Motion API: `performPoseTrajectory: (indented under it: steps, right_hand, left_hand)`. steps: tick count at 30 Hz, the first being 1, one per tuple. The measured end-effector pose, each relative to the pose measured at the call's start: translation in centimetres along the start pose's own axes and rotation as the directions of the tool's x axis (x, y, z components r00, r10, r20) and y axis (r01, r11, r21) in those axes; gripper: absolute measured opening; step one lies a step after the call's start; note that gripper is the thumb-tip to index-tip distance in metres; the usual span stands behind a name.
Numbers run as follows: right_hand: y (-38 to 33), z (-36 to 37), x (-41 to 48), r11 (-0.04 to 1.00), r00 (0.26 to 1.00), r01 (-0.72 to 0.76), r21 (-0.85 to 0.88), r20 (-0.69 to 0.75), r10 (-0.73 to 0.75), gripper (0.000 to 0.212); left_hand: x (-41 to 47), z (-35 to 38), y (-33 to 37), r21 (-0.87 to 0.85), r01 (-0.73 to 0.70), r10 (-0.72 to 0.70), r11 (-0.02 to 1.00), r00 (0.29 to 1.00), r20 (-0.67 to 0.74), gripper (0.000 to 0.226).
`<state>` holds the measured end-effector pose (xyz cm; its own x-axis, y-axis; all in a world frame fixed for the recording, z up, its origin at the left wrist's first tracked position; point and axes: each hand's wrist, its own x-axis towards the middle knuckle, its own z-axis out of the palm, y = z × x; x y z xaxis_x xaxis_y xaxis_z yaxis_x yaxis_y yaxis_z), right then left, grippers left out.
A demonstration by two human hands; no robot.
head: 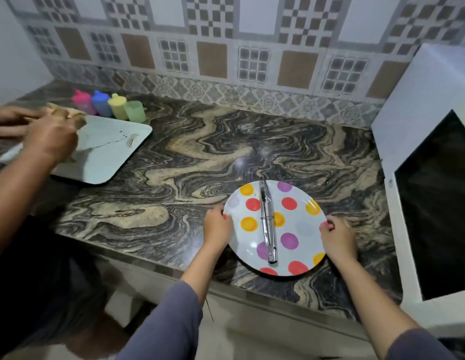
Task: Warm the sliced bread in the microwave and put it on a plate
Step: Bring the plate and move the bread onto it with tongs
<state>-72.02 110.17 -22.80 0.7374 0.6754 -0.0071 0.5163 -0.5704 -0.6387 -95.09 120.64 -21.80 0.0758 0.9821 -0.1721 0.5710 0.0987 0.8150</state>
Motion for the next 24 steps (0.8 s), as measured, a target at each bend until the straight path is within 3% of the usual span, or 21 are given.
performPoseTrajectory:
  steps: [10, 24]
  right_hand:
    - [1.3, 0.3, -3.5, 0.975, 0.999, -0.040, 0.220, -0.013, 0.044, 0.026]
    - [1.9, -3.3, -12.1, 0.886, 0.997, 0.066, 0.458, -0.070, -0.038, 0.032]
  left_hand:
    - [-3.1, 0.3, -0.5, -0.284, -0.045, 0.056, 0.958, 0.998, 0.031, 0.032]
    - [-11.9, -2.6, -2.7, -0.396, -0.053, 0.014, 0.917, 0.995, -0.101, 0.035]
